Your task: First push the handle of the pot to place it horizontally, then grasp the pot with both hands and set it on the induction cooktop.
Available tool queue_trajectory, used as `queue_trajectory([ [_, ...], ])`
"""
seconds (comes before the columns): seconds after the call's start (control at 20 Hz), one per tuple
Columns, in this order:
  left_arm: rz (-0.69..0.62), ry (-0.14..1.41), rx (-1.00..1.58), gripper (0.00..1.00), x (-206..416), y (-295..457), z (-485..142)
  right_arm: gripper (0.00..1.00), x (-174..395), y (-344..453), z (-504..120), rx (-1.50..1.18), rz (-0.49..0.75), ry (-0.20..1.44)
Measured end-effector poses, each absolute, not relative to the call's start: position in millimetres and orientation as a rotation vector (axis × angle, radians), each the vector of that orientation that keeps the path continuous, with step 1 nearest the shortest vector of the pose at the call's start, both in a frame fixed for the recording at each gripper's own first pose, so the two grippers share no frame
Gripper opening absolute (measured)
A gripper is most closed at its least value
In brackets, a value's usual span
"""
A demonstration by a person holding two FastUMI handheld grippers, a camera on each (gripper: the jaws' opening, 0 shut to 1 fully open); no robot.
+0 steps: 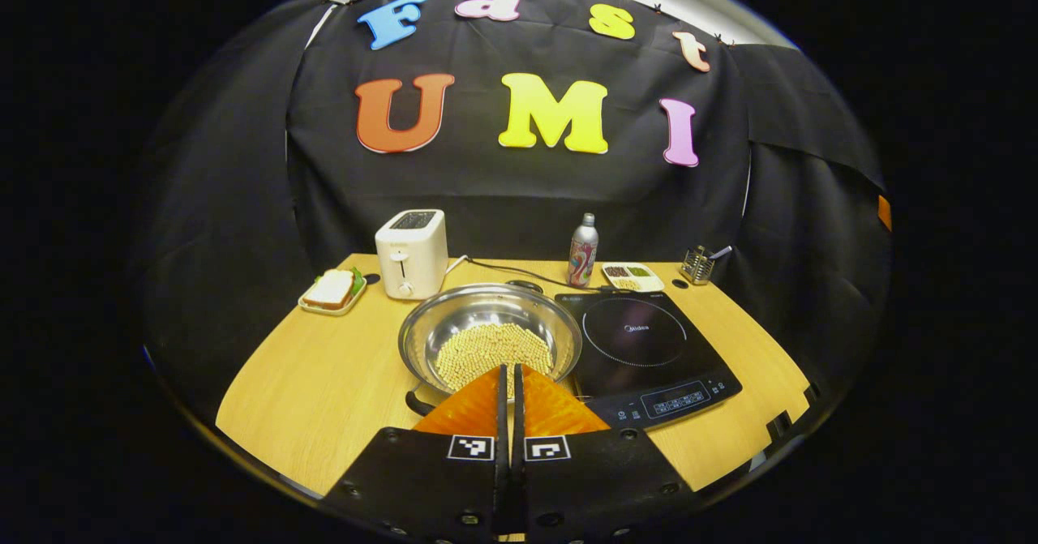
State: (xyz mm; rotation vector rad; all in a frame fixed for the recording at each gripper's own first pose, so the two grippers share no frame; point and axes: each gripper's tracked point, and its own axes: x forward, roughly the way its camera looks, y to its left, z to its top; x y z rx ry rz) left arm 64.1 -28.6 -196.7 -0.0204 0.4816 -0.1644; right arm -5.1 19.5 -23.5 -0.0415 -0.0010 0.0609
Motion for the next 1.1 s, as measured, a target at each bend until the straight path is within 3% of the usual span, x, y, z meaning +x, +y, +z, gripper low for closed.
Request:
queue_trajectory([
  [0.25, -0.136, 0.597, -0.001, 0.0, 75, -22, -238, 1.0, -2, 20, -30, -0.041, 0.068, 0.008],
  [0.3, -0.139, 0.621, 0.0, 0.0, 77, -24, -247, 0.96, -2, 20, -32, -0.041, 0.068, 0.01],
  [0.35, -0.136, 0.641, 0.001, 0.0, 77, -23, -254, 1.0, -1, 20, -33, -0.041, 0.069, 0.013],
  [0.45, -0.131, 0.676, 0.002, 0.0, 80, -22, -268, 0.96, 0, 19, -39, -0.038, 0.072, 0.025],
  [0.6, -0.132, 0.719, -0.001, 0.0, 83, -22, -284, 1.0, 2, 18, -44, -0.027, 0.078, 0.042],
  [0.8, -0.109, 0.773, 0.012, 0.0, 88, -14, -302, 0.96, 4, 15, -42, -0.036, 0.066, 0.035],
  [0.85, -0.099, 0.787, 0.008, 0.0, 89, -12, -306, 1.0, 5, 14, -40, -0.04, 0.061, 0.032],
  [0.9, -0.094, 0.798, 0.001, 0.0, 90, -10, -309, 0.96, 6, 13, -41, -0.042, 0.056, 0.031],
  [0.95, -0.085, 0.809, -0.004, 0.1, 91, -6, -313, 1.0, 6, 13, -40, -0.045, 0.053, 0.03],
  [1.0, -0.08, 0.823, -0.012, 0.0, 92, -4, -316, 0.96, 6, 13, -40, -0.046, 0.049, 0.029],
  [1.1, -0.073, 0.823, -0.044, 0.0, 93, -2, -317, 0.96, 7, 11, -41, -0.048, 0.038, 0.023],
])
